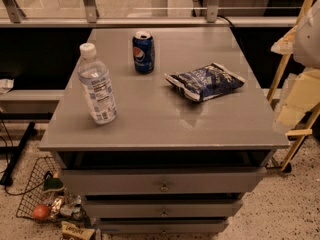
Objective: Pick blue plastic bottle
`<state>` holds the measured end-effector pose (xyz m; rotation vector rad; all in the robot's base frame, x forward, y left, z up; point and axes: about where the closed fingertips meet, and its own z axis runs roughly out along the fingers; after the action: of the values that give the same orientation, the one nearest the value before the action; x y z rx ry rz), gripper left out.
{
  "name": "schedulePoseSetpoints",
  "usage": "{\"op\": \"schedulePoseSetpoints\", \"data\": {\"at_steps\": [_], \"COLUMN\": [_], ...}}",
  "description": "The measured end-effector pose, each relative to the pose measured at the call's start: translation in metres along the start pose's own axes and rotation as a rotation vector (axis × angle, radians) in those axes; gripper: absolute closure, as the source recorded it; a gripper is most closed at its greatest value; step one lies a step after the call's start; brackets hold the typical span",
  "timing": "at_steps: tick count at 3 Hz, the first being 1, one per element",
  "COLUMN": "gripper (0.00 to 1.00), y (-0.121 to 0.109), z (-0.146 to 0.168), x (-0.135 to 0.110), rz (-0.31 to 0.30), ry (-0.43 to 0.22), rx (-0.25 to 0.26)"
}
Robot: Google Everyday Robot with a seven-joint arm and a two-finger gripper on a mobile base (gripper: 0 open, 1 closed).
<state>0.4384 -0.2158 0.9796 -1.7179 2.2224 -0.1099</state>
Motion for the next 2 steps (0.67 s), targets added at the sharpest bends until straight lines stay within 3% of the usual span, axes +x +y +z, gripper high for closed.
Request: {"op": "schedulePoseSetpoints", "data": {"at_steps": [1, 2], "gripper": [0.00, 0.00], "y": [0.0000, -0.0005], "z": [0.0000, 0.0063], "x": [0.0000, -0.0017], "rz": [0.000, 0.050], "ry": [0.000, -0.078], "rx": [0.000, -0.011]}}
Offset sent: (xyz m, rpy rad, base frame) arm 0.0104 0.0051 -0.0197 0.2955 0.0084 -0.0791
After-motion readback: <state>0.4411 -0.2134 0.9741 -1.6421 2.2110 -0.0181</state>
